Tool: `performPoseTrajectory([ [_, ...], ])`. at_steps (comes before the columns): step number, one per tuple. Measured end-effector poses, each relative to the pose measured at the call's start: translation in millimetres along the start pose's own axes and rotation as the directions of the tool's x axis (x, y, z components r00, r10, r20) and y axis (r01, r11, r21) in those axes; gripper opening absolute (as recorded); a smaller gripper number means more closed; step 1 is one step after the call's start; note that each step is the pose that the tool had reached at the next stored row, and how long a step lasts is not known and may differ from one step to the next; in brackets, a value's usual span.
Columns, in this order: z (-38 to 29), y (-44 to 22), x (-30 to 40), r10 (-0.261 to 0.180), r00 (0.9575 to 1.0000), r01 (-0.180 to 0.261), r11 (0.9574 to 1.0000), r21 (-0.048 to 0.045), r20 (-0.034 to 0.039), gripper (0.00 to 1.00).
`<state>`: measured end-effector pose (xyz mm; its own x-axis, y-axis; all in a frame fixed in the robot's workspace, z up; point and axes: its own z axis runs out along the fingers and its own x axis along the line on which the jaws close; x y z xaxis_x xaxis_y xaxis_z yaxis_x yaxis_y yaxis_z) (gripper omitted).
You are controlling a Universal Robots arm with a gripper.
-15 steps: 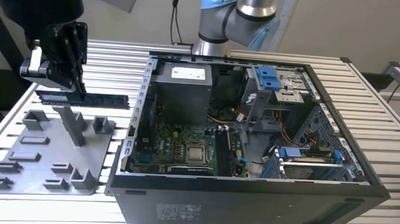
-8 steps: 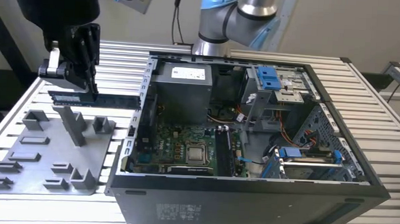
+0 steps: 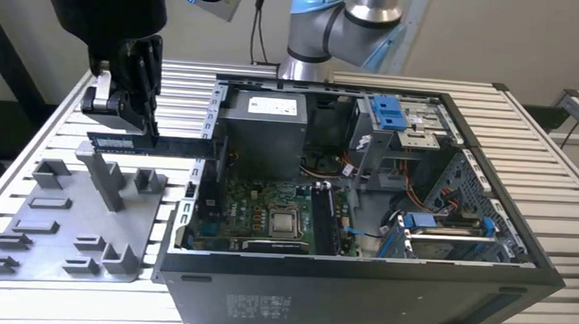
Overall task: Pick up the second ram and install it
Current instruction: 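Pick up the second ram and move it above second insertion slot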
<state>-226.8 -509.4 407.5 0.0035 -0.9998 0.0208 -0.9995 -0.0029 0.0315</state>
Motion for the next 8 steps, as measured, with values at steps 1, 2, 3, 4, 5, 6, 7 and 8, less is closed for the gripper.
performPoseTrajectory([
  [1, -0.1, -1.9, 0.0, 0.0, 1.0, 0.0, 1.0, 0.0, 0.0, 0.14],
  [2, -0.1, -4.0, 0.0, 0.0, 1.0, 0.0, 1.0, 0.0, 0.0, 0.14],
  [3, -0.2, -5.6, 0.0, 0.0, 1.0, 0.0, 1.0, 0.0, 0.0, 0.14],
  [4, -0.2, -7.3, 0.0, 0.0, 1.0, 0.0, 1.0, 0.0, 0.0001, 0.14],
  [5, -0.3, -9.1, 0.0, 0.0, 1.0, 0.0, 1.0, 0.0, 0.0, 0.14],
  [6, -0.3, -10.9, 0.0, 0.0, 1.0, 0.0, 1.0, -0.0001, 0.0, 0.14],
  [7, -0.4, -13.0, 0.0, 0.0, 1.0, 0.0, 1.0, -0.0002, 0.0001, 0.14],
  [8, -0.5, -15.2, 0.1, 0.0, 1.0, 0.0, 1.0, -0.0003, 0.0, 0.14],
])
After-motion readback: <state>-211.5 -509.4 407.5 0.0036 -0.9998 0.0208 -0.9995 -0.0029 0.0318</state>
